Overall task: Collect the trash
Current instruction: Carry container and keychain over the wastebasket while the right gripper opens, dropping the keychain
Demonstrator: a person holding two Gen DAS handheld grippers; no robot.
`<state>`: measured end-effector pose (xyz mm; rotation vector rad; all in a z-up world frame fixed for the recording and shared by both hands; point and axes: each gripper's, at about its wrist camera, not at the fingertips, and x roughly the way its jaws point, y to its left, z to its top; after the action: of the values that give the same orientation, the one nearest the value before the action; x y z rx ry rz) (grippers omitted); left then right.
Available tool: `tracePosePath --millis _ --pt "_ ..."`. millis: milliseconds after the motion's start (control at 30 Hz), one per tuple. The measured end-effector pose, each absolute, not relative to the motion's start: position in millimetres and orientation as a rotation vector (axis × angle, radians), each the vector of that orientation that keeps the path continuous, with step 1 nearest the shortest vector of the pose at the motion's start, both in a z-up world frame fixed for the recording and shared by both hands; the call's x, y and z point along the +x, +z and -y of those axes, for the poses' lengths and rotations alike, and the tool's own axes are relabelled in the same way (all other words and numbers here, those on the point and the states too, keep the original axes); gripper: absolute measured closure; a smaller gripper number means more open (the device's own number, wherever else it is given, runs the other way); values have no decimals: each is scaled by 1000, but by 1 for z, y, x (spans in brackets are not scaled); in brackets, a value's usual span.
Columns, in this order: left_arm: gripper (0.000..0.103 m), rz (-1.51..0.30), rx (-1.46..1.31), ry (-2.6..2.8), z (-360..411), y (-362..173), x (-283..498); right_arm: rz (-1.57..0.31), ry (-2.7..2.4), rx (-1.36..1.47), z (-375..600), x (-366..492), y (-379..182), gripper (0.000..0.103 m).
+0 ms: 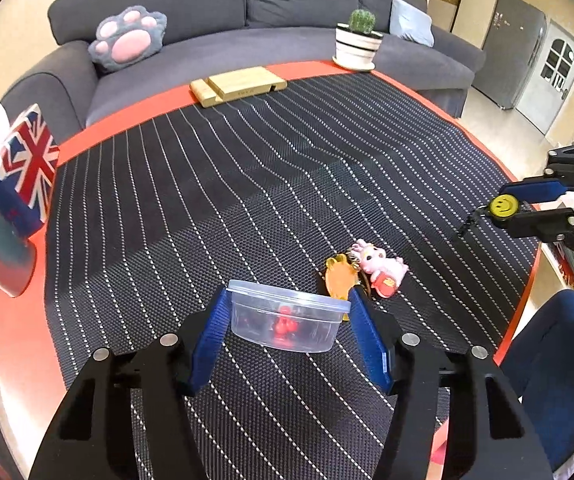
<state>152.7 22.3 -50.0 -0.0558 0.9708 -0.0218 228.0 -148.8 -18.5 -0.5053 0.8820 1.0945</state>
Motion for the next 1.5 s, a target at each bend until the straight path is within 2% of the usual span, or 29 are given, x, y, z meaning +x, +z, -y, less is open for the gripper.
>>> tracePosePath --millis 533,1000,1500 --pt "44 -849 -31 -17 13 7 95 -807 1128 -459 170 196 3 79" --pt "44 -829 -17 -62 53 3 44 -761 1199 -454 198 140 13 79" --pt "44 -834 -53 -105 78 -10 -3 -827 1287 -483 218 78 -20 79"
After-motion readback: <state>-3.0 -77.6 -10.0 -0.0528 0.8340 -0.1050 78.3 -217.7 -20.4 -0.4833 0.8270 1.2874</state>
